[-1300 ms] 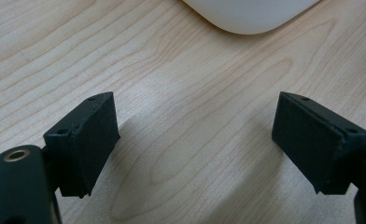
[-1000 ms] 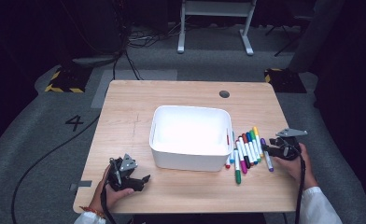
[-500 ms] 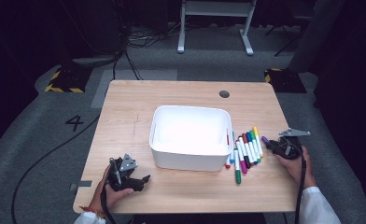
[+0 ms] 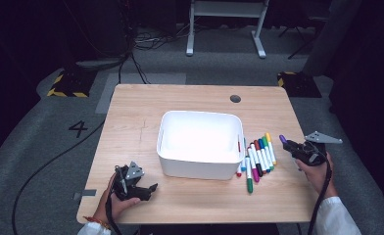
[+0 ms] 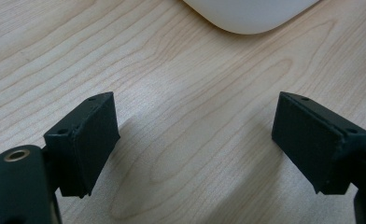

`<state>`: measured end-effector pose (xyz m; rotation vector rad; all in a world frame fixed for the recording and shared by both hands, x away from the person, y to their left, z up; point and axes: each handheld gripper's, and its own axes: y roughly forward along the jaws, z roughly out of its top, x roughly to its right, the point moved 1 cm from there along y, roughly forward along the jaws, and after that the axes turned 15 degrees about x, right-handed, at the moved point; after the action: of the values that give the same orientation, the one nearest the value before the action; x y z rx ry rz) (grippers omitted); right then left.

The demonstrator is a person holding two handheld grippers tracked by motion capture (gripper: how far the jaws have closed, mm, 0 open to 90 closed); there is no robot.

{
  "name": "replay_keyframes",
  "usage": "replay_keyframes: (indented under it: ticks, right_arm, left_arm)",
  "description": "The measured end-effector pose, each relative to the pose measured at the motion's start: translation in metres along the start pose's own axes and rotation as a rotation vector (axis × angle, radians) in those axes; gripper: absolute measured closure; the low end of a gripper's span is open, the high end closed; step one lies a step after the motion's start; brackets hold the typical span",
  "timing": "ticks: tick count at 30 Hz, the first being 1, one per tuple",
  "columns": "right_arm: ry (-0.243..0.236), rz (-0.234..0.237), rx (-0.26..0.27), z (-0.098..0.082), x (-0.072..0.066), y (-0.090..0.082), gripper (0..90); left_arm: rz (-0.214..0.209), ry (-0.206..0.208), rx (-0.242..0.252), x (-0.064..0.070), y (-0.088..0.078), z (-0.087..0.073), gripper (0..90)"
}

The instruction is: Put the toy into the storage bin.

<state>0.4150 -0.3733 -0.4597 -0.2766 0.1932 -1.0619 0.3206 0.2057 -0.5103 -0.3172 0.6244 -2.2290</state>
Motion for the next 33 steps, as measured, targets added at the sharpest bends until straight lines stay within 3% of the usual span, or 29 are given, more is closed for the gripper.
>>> replay_keyframes:
  ticks: [9,17,29,33]
  right_arm:
    - [-0.02,0.087,0.092,0.03,-0.019,-0.017,74.8]
    - [-0.055,0.172,0.16,0.07,-0.046,-0.027,74.7]
    - [-0.121,0.25,0.177,0.101,-0.076,-0.024,74.7]
    - [-0.145,0.298,0.179,0.112,-0.092,-0.018,74.7]
  left_arm:
    - [0.003,-0.001,0.001,0.0,0.0,0.0,14.8]
    - [0.004,0.002,0.0,0.0,0.0,0.0,14.8]
    - [0.003,0.003,-0.001,0.0,0.0,0.0,14.8]
    - [0.003,0.0,0.001,0.0,0.0,0.0,14.7]
